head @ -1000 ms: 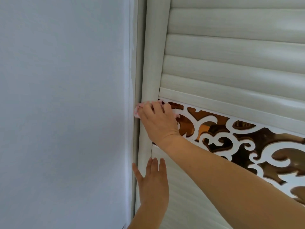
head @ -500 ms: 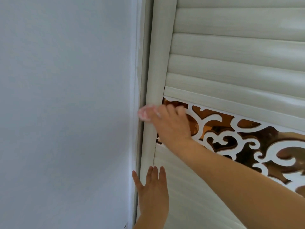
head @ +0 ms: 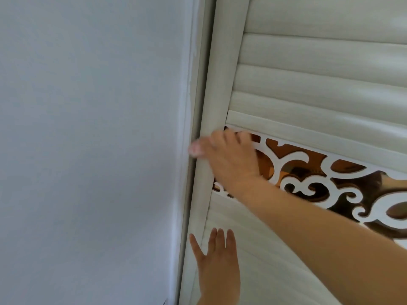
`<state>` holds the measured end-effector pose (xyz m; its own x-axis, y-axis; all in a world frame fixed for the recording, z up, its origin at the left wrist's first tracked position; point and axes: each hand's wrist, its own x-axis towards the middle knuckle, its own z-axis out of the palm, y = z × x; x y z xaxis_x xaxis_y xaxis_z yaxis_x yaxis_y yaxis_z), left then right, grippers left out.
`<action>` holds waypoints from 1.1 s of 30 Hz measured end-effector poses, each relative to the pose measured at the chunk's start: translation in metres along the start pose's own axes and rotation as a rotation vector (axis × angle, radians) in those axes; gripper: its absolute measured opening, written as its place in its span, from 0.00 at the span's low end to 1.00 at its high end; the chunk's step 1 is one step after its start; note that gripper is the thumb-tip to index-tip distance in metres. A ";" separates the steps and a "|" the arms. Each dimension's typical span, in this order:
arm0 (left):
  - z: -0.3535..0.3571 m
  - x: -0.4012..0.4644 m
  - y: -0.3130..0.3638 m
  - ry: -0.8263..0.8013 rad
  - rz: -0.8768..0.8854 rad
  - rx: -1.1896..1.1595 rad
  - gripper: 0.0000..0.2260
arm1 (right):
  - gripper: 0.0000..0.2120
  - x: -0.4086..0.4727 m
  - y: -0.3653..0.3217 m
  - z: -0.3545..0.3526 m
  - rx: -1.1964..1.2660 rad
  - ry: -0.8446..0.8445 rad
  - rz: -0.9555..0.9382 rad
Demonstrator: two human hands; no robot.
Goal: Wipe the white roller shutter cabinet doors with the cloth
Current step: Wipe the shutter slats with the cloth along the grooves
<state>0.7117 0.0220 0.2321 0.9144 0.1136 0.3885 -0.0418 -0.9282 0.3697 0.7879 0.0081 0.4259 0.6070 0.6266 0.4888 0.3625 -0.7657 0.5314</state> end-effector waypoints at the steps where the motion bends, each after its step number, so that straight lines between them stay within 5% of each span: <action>1: 0.002 0.000 0.002 0.009 0.005 0.005 0.40 | 0.25 0.009 0.010 -0.006 -0.075 0.101 0.082; 4: 0.013 0.002 0.005 0.014 -0.009 0.014 0.40 | 0.22 0.018 0.010 0.004 -0.204 0.267 0.142; 17: 0.119 -0.043 -0.014 0.132 -0.168 0.015 0.36 | 0.12 -0.063 -0.089 0.124 -0.062 0.082 -0.137; 25: 0.184 -0.063 -0.037 0.185 -0.179 -0.015 0.37 | 0.20 -0.132 -0.132 0.190 -0.007 -0.244 -0.343; 31: 0.210 -0.064 -0.042 0.313 -0.149 -0.005 0.41 | 0.24 -0.094 -0.082 0.129 0.122 0.324 -0.001; 33: 0.219 -0.059 -0.040 0.390 -0.121 -0.012 0.37 | 0.21 -0.077 -0.071 0.120 0.084 0.336 0.080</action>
<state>0.7480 -0.0248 0.0096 0.6918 0.3494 0.6319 0.0493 -0.8960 0.4414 0.8005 -0.0030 0.2671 0.3740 0.5661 0.7346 0.3883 -0.8149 0.4302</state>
